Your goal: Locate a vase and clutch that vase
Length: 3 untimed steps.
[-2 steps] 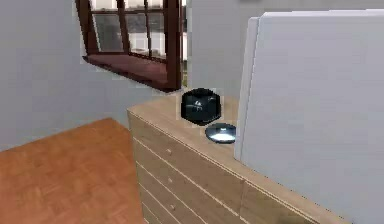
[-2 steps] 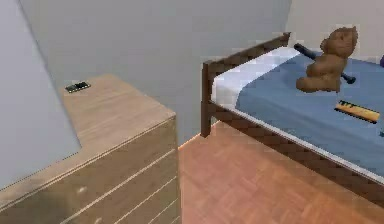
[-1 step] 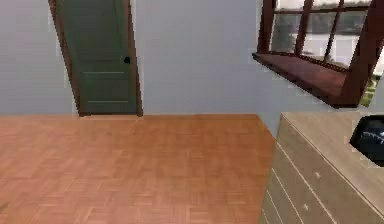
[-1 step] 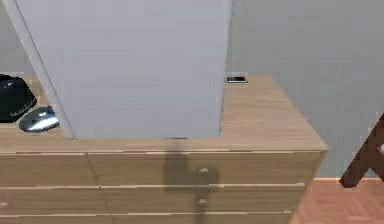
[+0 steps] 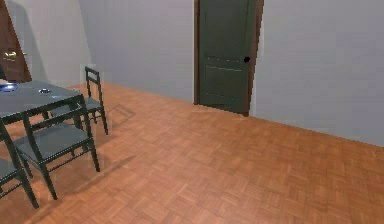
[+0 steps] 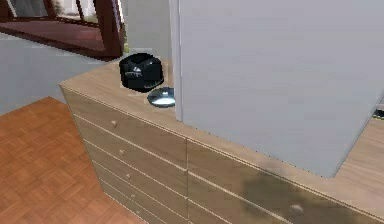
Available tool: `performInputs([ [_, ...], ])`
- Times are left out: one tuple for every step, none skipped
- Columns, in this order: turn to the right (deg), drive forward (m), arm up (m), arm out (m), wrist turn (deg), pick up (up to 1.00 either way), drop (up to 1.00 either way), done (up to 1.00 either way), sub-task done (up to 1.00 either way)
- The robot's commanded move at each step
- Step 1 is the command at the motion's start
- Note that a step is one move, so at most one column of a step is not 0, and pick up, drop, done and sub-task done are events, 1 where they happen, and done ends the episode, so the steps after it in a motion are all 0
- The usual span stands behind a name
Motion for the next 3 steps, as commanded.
performInputs([
  [0.0, 0.00, 0.50, 0.00, 0.0, 0.00, 0.00, 0.00, 0.00],
  [0.0, 0.00, 0.38, 0.00, 0.0, 0.00, 0.00, 0.00, 0.00],
  [0.0, 0.00, 0.00, 0.44, 0.0, 0.00, 0.00, 0.00, 0.00],
])
